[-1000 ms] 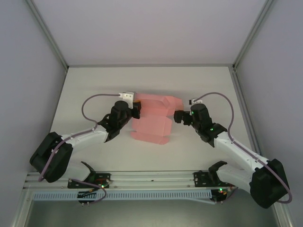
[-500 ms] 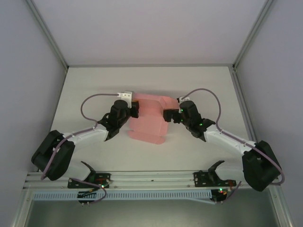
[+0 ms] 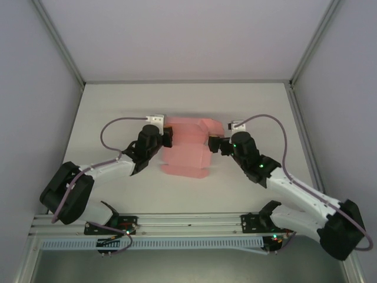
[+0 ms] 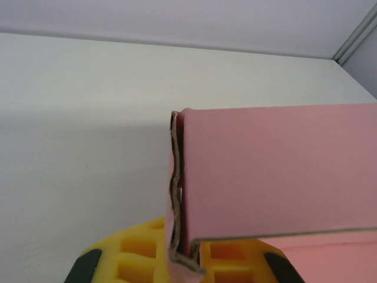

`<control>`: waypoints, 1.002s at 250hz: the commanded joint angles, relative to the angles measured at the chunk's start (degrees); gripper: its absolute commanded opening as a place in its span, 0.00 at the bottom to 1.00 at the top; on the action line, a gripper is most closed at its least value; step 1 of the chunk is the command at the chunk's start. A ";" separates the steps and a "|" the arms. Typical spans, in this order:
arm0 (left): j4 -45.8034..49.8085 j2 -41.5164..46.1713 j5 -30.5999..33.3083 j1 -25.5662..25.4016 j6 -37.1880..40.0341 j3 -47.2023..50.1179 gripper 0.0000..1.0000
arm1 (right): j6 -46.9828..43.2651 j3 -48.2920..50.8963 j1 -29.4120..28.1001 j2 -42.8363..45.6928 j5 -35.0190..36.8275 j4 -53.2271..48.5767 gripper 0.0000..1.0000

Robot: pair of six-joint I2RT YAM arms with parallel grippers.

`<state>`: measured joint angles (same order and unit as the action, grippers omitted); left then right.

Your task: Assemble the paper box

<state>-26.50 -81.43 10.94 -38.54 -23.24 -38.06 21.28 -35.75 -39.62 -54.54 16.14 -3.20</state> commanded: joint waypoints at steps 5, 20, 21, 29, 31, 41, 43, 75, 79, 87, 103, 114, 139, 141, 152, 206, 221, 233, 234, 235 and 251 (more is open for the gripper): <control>0.95 0.52 -0.11 1.52 0.95 0.78 0.00 | 0.61 1.71 1.77 6.79 0.91 -4.15 1.00; 1.39 0.78 -0.30 1.72 1.76 0.91 0.00 | 0.40 1.57 3.49 9.62 0.55 -6.09 1.00; 1.42 0.81 -0.30 1.76 1.82 0.94 0.00 | 0.37 1.52 3.67 9.80 0.47 -6.19 1.00; 1.54 1.06 -0.30 1.74 2.29 1.06 0.00 | 0.24 1.44 5.03 10.91 0.15 -6.91 1.00; 1.61 1.15 -0.37 1.79 2.36 1.11 0.00 | 0.25 1.42 5.37 11.23 -0.12 -7.08 1.00; 1.63 1.41 -0.39 1.80 2.87 1.32 0.00 | 0.42 1.16 7.63 12.57 -0.49 -8.20 1.00; 1.58 1.50 -0.39 1.81 2.97 1.37 0.00 | 0.43 1.13 8.06 12.78 -0.72 -8.39 1.00; 1.76 2.06 -1.08 1.87 3.46 1.67 0.00 | -1.11 0.70 16.18 13.49 -4.28 -9.64 1.00; 1.72 2.07 -1.19 1.88 3.54 1.68 0.00 | -1.65 0.59 17.27 13.15 -5.55 -9.60 1.00; 1.65 2.15 -1.68 1.87 3.63 1.60 0.00 | -2.17 0.07 19.43 12.09 -8.24 -9.54 1.00; 1.39 2.32 -2.70 1.85 3.76 1.72 0.00 | -3.09 -1.34 22.91 8.90 -13.01 -9.63 1.00; 1.36 2.50 -2.85 1.85 3.48 1.69 0.00 | -4.13 -2.09 24.37 6.55 -15.98 -8.97 1.00; 1.28 2.55 -3.13 1.88 3.33 1.66 0.00 | -7.57 -4.01 25.16 0.13 -24.62 -5.30 1.00; 1.28 2.54 -3.12 1.89 3.33 1.67 0.00 | -7.70 -4.16 25.15 -0.32 -25.31 -4.97 1.00; 1.28 2.49 -3.24 1.84 3.35 1.68 0.00 | -8.24 -4.99 25.12 -2.73 -28.70 -3.42 1.00; 2.07 2.59 -3.02 1.83 2.91 1.24 0.00 | -11.43 -7.85 25.02 -12.08 -43.46 -0.58 1.00; 1.95 2.49 -2.99 1.85 2.82 1.24 0.00 | -11.62 -7.52 24.51 -13.48 -45.70 0.62 1.00; 1.87 2.49 -3.03 1.87 2.73 1.24 0.00 | -12.49 -7.57 23.87 -14.23 -46.91 0.51 1.00; 1.88 2.50 -3.03 1.88 2.75 1.19 0.00 | -12.53 -7.57 23.79 -14.25 -46.99 0.45 1.00; 1.89 2.50 -3.03 1.84 2.76 1.17 0.00 | -12.60 -7.58 23.70 -14.31 -47.08 0.46 1.00; 1.89 2.39 -3.20 1.85 2.66 1.13 0.00 | -13.79 -7.72 22.40 -14.80 -47.84 0.27 1.00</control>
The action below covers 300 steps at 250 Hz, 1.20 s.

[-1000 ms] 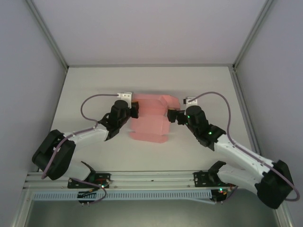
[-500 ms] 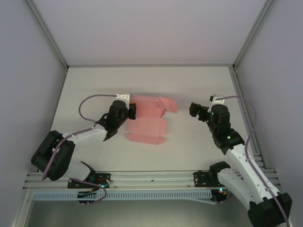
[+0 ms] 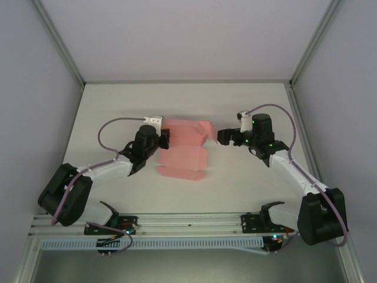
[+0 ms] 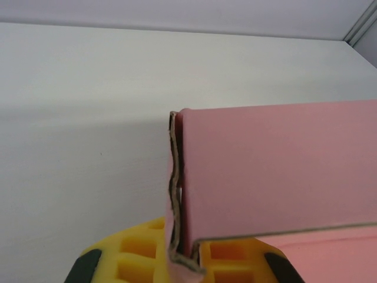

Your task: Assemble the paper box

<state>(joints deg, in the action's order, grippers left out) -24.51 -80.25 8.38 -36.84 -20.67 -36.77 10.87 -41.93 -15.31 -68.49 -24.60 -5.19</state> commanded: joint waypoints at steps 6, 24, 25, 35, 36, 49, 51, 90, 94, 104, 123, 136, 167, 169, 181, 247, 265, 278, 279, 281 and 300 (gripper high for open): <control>-0.10 1.23 -0.64 0.19 -0.02 -0.20 0.00 | -3.93 -1.49 -2.44 -0.98 -7.28 2.33 1.00; -0.27 1.15 -1.22 0.16 -0.01 -0.32 0.00 | -5.48 -1.56 -4.32 -1.01 -7.86 2.63 1.00; -0.27 1.15 -1.28 0.13 -0.04 -0.32 0.00 | -5.58 -1.52 -4.39 -1.02 -7.89 2.64 1.00; -0.35 1.06 -1.67 0.14 -0.09 -0.39 0.00 | -6.48 -1.62 -5.33 -1.03 -7.96 2.63 1.00; -0.36 1.06 -1.73 0.12 -0.08 -0.35 0.00 | -6.53 -1.64 -5.38 -1.03 -7.99 2.64 1.00; -0.44 0.89 -2.35 0.18 -0.12 -0.49 0.00 | -7.17 -1.70 -6.46 -1.18 -7.84 3.13 0.99; -0.45 0.84 -2.44 0.12 -0.15 -0.49 0.00 | -7.29 -1.63 -6.63 -1.20 -7.86 3.20 0.98; -0.88 0.44 -4.74 0.16 -0.32 -0.75 0.00 | -8.23 -3.10 -8.44 -2.98 -7.44 4.05 0.92; -0.89 0.31 -4.98 0.18 -0.27 -0.69 0.00 | -8.28 -3.34 -8.66 -3.27 -7.27 4.05 0.92; -1.28 0.22 -5.28 0.08 -0.33 -0.75 0.00 | -8.40 -3.88 -9.17 -4.14 -7.19 4.14 0.91; -0.75 -0.05 -5.61 -0.01 -0.32 -0.94 0.00 | -8.83 -5.26 -10.14 -5.87 -7.18 3.93 0.90; -0.48 -0.34 -5.63 -0.05 -0.38 -1.14 0.00 | -9.24 -6.27 -10.89 -6.79 -6.55 3.64 0.89; -0.20 -0.66 -5.66 -0.17 -0.47 -1.45 0.00 | -10.43 -7.96 -13.04 -7.85 -2.88 3.35 0.85; -0.12 -0.69 -5.59 -0.19 -0.55 -1.50 0.00 | -10.50 -8.03 -13.18 -7.90 -2.73 3.35 0.85; 0.32 -0.92 -5.46 -0.16 -0.69 -1.75 0.00 | -10.57 -8.47 -13.76 -7.91 -1.69 3.41 0.81; 1.22 -1.89 -4.95 -0.25 -1.81 -2.87 0.00 | -8.87 -10.71 -16.59 -9.21 6.63 1.05 0.68; 1.22 -1.72 -4.96 -0.41 -1.90 -2.95 0.00 | -9.11 -11.14 -17.73 -9.90 9.17 0.10 0.66; 1.39 -1.67 -5.03 -0.51 -2.00 -3.13 0.00 | -8.78 -11.26 -18.61 -10.55 11.08 -0.02 0.64; 1.40 -1.67 -4.99 -0.56 -2.00 -3.13 0.00 | -8.77 -11.34 -18.66 -10.58 11.21 -0.01 0.63; 1.46 -1.73 -5.03 -0.52 -2.01 -3.13 0.00 | -8.77 -11.38 -18.80 -10.69 11.39 0.00 0.63; 1.70 -1.76 -5.04 -0.76 -1.96 -3.47 0.00 | -8.63 -11.50 -19.91 -11.54 13.17 0.55 0.59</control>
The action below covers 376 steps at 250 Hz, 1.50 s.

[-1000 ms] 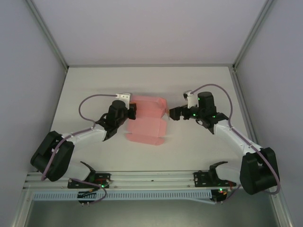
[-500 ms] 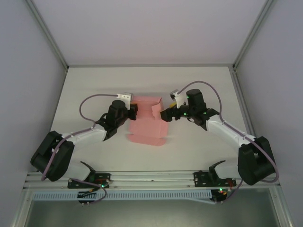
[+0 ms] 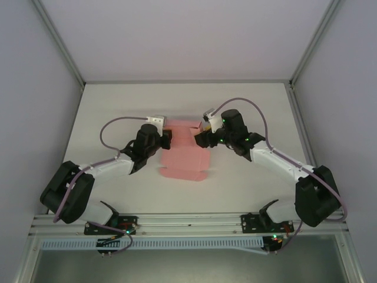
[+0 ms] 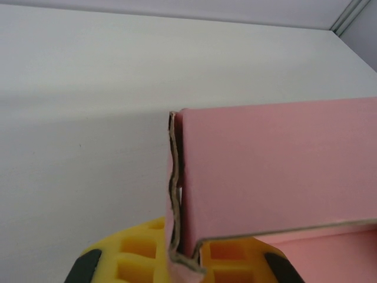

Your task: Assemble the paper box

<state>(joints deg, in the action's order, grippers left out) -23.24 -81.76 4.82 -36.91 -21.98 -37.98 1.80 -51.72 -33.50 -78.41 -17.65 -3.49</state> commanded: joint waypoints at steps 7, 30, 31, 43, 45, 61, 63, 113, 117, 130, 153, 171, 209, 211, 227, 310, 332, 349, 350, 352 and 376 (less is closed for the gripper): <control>0.63 -0.38 -1.48 -0.79 -0.52 -2.44 0.00 | 0.89 -1.71 -2.05 -1.96 6.84 -0.60 0.58; 1.06 -0.85 -1.30 -1.19 -0.51 -3.09 0.00 | 2.08 -2.04 -2.81 -3.26 8.68 0.84 0.54; 1.04 -0.85 -1.30 -1.17 -0.61 -3.12 0.00 | 2.12 -2.10 -2.85 -3.38 8.90 0.85 0.53; 1.27 -0.93 -1.15 -1.37 -0.93 -3.33 0.00 | 2.16 -2.79 -3.76 -3.97 11.93 0.52 0.49; 1.23 -0.94 -1.13 -1.47 -0.93 -3.35 0.00 | 2.15 -2.88 -3.92 -4.21 12.57 0.46 0.48; 1.98 -1.17 -0.68 -1.71 -1.41 -3.91 0.00 | 1.80 -3.88 -5.60 -5.18 19.21 -0.44 0.35; 2.15 -1.20 -0.49 -1.69 -1.45 -4.00 0.00 | 1.87 -4.01 -5.79 -5.33 20.15 -0.50 0.33; 8.52 -2.09 5.70 -2.43 -3.52 -6.88 0.00 | 4.59 -6.47 -8.78 -7.54 40.68 -4.71 0.10; 8.96 -2.18 6.20 -2.43 -3.85 -6.95 0.00 | 5.05 -6.54 -8.77 -7.64 42.03 -5.27 0.10; 10.28 -2.26 7.56 -2.43 -4.58 -7.35 0.00 | 6.37 -6.93 -8.93 -7.99 46.87 -6.87 0.07; 13.70 -2.72 10.32 -2.47 -6.14 -8.77 0.00 | 9.32 -7.88 -8.95 -8.98 54.98 -10.52 0.04; 16.08 -3.08 11.76 -2.55 -7.08 -10.06 0.00 | 11.06 -9.03 -8.97 -10.19 59.86 -13.52 0.00; 19.77 -3.59 14.42 -2.52 -8.33 -11.82 0.00 | 10.13 -10.49 -8.63 -13.03 66.93 -18.01 0.00; 19.81 -3.59 14.38 -2.55 -8.25 -11.81 0.00 | 9.75 -10.50 -8.54 -13.07 66.95 -17.93 0.00; 20.02 -3.42 14.29 -2.55 -8.18 -11.85 0.00 | 4.97 -9.39 -8.55 -13.12 63.64 -15.39 0.00; 20.89 -4.77 14.11 -2.54 -7.67 -12.55 0.00 | -0.66 -8.10 -8.17 -7.96 43.17 -12.77 0.34; 20.98 -4.90 14.41 -2.51 -7.46 -12.55 0.00 | -0.40 -7.62 -8.20 -6.49 41.98 -14.06 0.36; 20.89 -4.99 14.46 -2.57 -7.25 -12.48 0.00 | -0.62 -6.68 -8.16 -5.14 39.88 -14.12 0.37; 20.88 -4.99 14.49 -2.52 -7.27 -12.43 0.00 | -0.64 -6.62 -8.16 -5.07 39.66 -14.11 0.37; 20.87 -5.04 14.47 -2.50 -7.29 -12.46 0.00 | -0.63 -6.48 -8.10 -4.86 39.37 -14.05 0.37; 20.91 -5.40 14.51 -2.47 -7.07 -12.51 0.00 | -0.79 -4.72 -8.00 -2.60 35.56 -12.88 0.44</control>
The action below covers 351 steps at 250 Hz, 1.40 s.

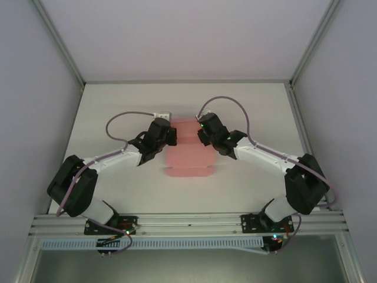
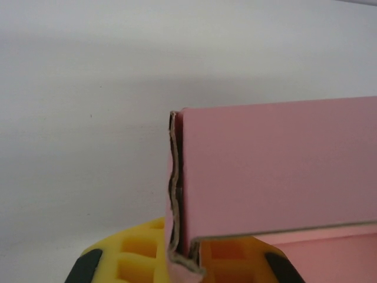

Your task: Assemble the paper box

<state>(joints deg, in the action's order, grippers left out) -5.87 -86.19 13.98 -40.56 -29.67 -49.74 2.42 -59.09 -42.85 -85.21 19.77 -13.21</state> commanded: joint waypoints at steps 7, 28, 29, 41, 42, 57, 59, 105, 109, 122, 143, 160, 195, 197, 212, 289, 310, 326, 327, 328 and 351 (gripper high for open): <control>3.53 -1.08 5.33 1.16 0.62 -0.78 0.00 | -1.11 3.04 1.33 4.90 -1.88 -2.71 0.45; 3.71 -1.35 5.32 1.13 0.50 -0.93 0.00 | -1.10 3.66 1.43 6.52 -3.41 -2.70 0.46; 3.73 -1.35 5.30 1.16 0.49 -0.91 0.00 | -1.10 3.74 1.44 6.58 -3.37 -2.65 0.45; 3.69 -1.27 5.24 1.13 0.58 -0.92 0.00 | -1.01 3.85 1.61 6.94 -2.82 -3.12 0.42; 3.72 -1.26 5.26 1.11 0.54 -0.95 0.00 | -1.01 3.83 1.66 6.97 -2.81 -3.17 0.42; 3.43 -0.96 4.94 1.10 0.81 -0.93 0.00 | -1.10 3.82 2.06 6.77 -2.52 -3.84 0.42; 3.39 -0.92 4.81 1.09 0.86 -0.83 0.00 | -1.10 3.88 2.18 6.74 -2.52 -3.84 0.42; 2.19 -0.20 2.44 1.03 1.48 -0.46 0.00 | -0.68 3.78 3.30 3.88 -2.72 -2.67 0.41; 2.18 -0.23 2.33 1.00 1.44 -0.59 0.00 | -0.61 3.57 3.37 3.53 -2.87 -2.42 0.43; 2.28 -0.37 1.73 0.85 1.33 -0.88 0.00 | -0.38 2.91 3.33 2.55 -4.39 -2.00 0.46; 2.67 -1.00 1.66 0.73 1.35 -1.42 0.00 | 0.13 2.26 3.27 2.23 -7.35 -1.42 0.47; 2.82 -1.17 1.72 0.80 1.35 -1.66 0.00 | 0.45 2.12 3.23 3.35 -8.13 -1.94 0.49; 2.88 -1.00 2.29 0.84 1.29 -1.43 0.00 | 1.88 3.19 3.31 8.64 -6.53 -4.90 0.53; 2.88 -0.93 2.35 0.79 1.33 -1.49 0.00 | 1.95 3.34 3.37 9.05 -6.55 -5.07 0.54; 2.88 -0.82 2.44 0.86 1.38 -1.39 0.00 | 2.27 4.69 3.56 12.07 -8.16 -5.61 0.57; 2.03 0.05 0.39 0.79 1.48 -1.27 0.00 | 4.33 9.44 6.00 13.76 -24.64 6.53 0.70; 1.87 0.53 0.26 0.75 1.55 -0.95 0.00 | 4.35 6.68 6.71 9.51 -24.31 6.29 0.69; 1.78 0.97 0.18 0.70 1.55 -0.79 0.00 | 4.52 4.66 7.43 6.60 -24.78 6.26 0.66; 1.80 1.00 0.18 0.68 1.55 -0.75 0.00 | 4.53 4.54 7.47 6.44 -24.82 6.26 0.66; 1.77 1.01 0.18 0.71 1.55 -0.78 0.00 | 4.57 4.44 7.54 6.23 -24.89 6.27 0.66; 1.57 1.42 0.17 0.68 1.43 -0.50 0.00 | 4.72 2.12 8.29 2.67 -25.86 5.74 0.52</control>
<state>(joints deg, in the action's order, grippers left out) -3.33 -86.70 14.72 -39.75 -29.23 -49.78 6.07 -52.77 -35.66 -79.26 -3.31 -8.86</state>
